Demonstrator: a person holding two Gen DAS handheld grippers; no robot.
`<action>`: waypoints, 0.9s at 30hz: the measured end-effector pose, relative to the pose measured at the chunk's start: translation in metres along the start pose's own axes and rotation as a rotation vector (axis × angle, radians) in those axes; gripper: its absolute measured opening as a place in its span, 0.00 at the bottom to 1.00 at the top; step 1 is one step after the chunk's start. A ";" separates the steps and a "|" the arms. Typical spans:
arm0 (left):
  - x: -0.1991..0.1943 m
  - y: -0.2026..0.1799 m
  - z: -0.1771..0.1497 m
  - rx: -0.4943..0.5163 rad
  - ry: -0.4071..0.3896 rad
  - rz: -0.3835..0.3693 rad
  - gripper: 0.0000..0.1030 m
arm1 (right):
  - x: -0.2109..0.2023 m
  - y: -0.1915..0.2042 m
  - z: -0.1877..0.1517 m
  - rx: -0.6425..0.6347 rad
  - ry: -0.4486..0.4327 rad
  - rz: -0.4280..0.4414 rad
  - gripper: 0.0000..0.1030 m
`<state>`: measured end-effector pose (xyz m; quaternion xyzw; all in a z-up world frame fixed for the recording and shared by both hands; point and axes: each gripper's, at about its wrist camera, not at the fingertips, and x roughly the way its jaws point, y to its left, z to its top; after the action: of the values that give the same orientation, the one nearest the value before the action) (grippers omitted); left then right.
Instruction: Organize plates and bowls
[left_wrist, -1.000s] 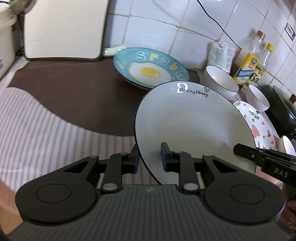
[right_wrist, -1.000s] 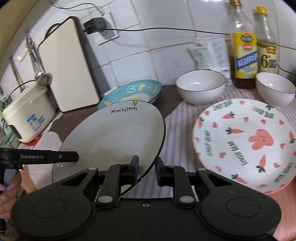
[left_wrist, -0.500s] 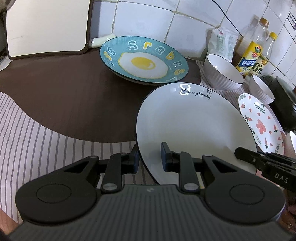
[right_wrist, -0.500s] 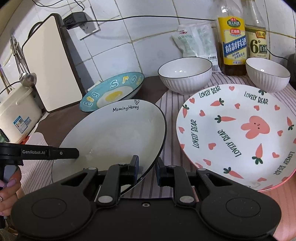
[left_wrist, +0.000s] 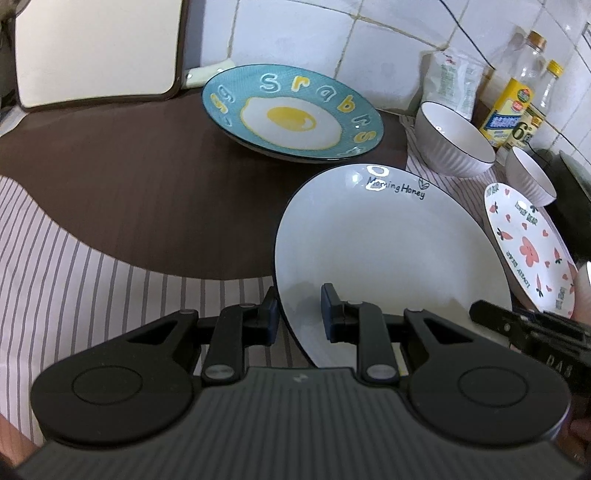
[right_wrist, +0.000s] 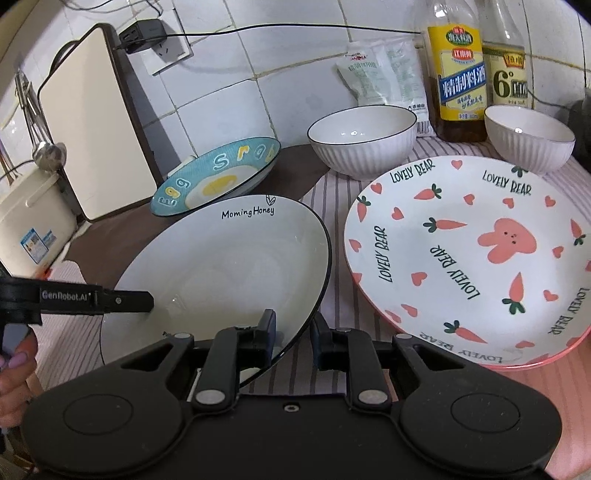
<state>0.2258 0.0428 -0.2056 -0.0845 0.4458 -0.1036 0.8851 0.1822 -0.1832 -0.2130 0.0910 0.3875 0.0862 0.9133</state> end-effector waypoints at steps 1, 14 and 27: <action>-0.001 0.000 0.001 -0.010 0.010 0.006 0.21 | -0.003 0.003 -0.001 -0.024 0.000 -0.013 0.25; -0.061 -0.032 -0.009 0.032 -0.008 -0.002 0.24 | -0.098 -0.020 -0.026 -0.058 -0.092 -0.084 0.45; -0.083 -0.129 0.012 0.266 -0.055 -0.124 0.42 | -0.138 -0.062 -0.037 0.094 -0.225 -0.138 0.66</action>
<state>0.1731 -0.0590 -0.1032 0.0035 0.3976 -0.2140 0.8922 0.0660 -0.2708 -0.1572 0.1160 0.2916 -0.0059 0.9495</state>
